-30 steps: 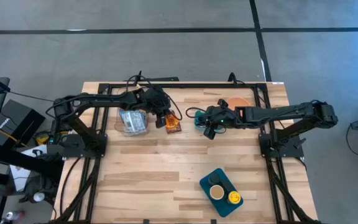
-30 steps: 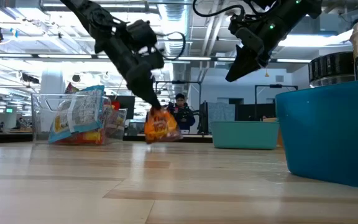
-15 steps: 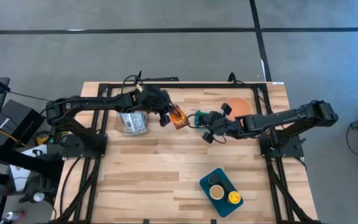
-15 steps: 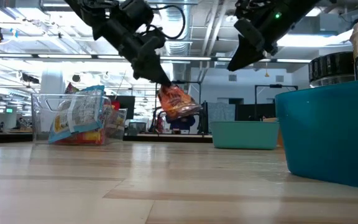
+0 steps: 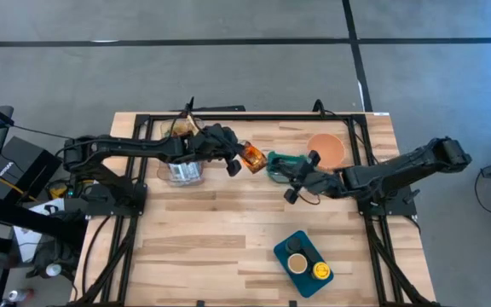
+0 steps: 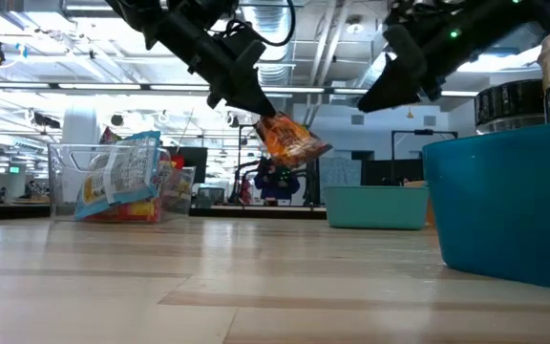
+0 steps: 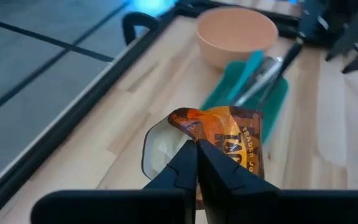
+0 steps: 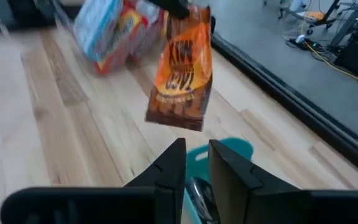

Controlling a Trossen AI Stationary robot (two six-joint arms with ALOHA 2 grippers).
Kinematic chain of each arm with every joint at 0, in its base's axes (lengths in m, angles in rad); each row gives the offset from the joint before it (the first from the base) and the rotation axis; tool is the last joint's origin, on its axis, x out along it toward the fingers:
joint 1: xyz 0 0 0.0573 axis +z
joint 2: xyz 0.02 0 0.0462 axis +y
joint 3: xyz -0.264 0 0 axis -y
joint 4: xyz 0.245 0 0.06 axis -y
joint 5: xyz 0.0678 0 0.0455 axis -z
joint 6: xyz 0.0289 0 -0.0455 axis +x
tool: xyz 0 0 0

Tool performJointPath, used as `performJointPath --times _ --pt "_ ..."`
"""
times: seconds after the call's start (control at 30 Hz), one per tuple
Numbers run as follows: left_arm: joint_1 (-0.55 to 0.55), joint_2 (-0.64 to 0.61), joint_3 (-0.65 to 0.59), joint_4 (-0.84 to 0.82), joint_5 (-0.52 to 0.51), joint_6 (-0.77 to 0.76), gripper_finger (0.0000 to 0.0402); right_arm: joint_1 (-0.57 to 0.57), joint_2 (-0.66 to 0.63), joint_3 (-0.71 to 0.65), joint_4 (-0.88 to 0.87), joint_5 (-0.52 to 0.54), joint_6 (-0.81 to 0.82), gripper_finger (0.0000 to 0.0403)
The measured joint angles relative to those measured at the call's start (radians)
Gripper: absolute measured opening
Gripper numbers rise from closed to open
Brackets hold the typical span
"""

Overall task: Pick & Place Food Item
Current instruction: Put the orange seasoning pack into the blue bin

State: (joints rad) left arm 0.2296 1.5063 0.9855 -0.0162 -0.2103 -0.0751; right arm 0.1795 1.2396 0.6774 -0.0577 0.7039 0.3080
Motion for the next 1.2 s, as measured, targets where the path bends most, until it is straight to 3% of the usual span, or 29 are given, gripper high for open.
performJointPath --times 0.27,0.47,0.7,1.0,1.2 --pt "-0.038 0.000 0.000 0.117 -0.130 -0.062 0.0000 -0.004 -0.170 -0.172 0.236 -0.055 0.048 0.0063" --pt "-0.039 0.000 0.000 0.216 -0.133 -0.133 0.0000 -0.018 -0.258 -0.220 0.283 -0.059 0.159 0.0063" --pt "-0.039 0.000 0.000 0.269 -0.133 -0.196 0.0000 -0.067 -0.273 -0.219 0.291 -0.085 0.271 0.0063" --pt "-0.044 0.000 0.000 0.269 -0.076 -0.248 0.0000 -0.156 -0.272 -0.219 0.290 -0.236 0.339 0.0063" --pt "-0.056 0.000 0.000 0.271 -0.072 -0.248 0.0000 -0.160 -0.272 -0.219 0.291 -0.278 0.340 0.0063"
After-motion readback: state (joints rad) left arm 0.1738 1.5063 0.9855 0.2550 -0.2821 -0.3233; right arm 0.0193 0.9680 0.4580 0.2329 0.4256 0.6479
